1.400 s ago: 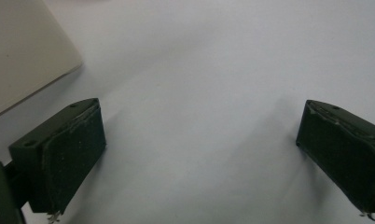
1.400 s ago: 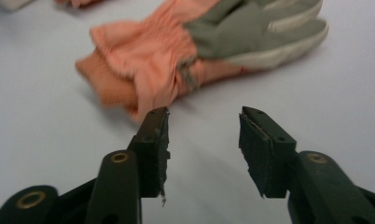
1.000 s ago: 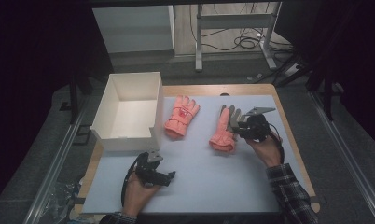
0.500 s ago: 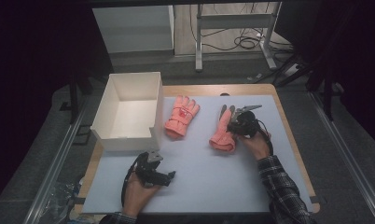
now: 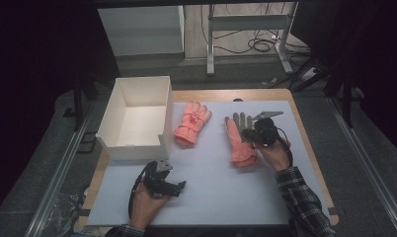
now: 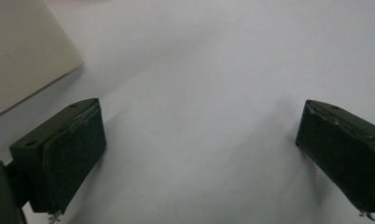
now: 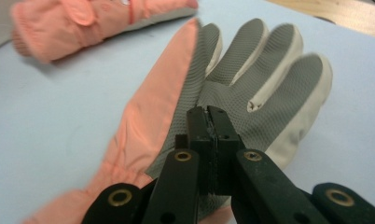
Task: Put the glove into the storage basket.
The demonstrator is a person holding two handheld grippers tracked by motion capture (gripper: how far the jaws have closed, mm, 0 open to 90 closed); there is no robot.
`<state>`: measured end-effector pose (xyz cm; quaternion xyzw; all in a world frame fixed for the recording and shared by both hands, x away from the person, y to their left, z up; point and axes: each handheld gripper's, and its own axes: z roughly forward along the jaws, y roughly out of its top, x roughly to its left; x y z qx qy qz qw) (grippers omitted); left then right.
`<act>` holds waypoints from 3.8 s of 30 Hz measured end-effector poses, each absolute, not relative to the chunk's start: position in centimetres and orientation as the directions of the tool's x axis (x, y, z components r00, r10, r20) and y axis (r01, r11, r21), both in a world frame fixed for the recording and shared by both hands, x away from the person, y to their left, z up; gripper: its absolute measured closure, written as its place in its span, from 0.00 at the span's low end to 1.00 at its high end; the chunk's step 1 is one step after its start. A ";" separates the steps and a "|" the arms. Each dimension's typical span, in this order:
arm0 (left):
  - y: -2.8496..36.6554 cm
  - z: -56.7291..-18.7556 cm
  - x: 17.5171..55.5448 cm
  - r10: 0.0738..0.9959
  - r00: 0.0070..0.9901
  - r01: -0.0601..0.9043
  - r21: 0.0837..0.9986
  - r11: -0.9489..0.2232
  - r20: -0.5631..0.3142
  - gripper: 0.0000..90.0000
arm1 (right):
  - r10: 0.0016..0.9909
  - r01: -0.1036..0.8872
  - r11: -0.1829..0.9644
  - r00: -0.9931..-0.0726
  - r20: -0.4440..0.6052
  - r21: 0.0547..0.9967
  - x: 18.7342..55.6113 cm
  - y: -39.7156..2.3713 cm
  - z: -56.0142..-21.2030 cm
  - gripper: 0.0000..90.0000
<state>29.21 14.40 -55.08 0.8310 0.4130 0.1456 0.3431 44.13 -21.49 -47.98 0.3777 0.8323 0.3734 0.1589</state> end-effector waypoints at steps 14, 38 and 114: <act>14.4 -55.1 29.2 0.786 0.617 0.586 0.691 -0.424 -0.041 0.02 | 0.714 0.533 0.375 -0.688 0.130 0.759 37.4 -19.1 -46.2 0.99; 14.4 -55.1 29.3 0.786 0.616 0.590 0.686 -0.427 -0.041 0.01 | 0.744 0.526 0.420 -0.666 0.052 0.739 33.4 -23.5 -50.2 0.74; 14.4 -55.1 29.2 0.788 0.614 0.590 0.690 -0.420 -0.046 0.01 | 0.534 0.388 0.650 -0.845 -0.029 0.653 52.8 -3.3 -48.2 0.70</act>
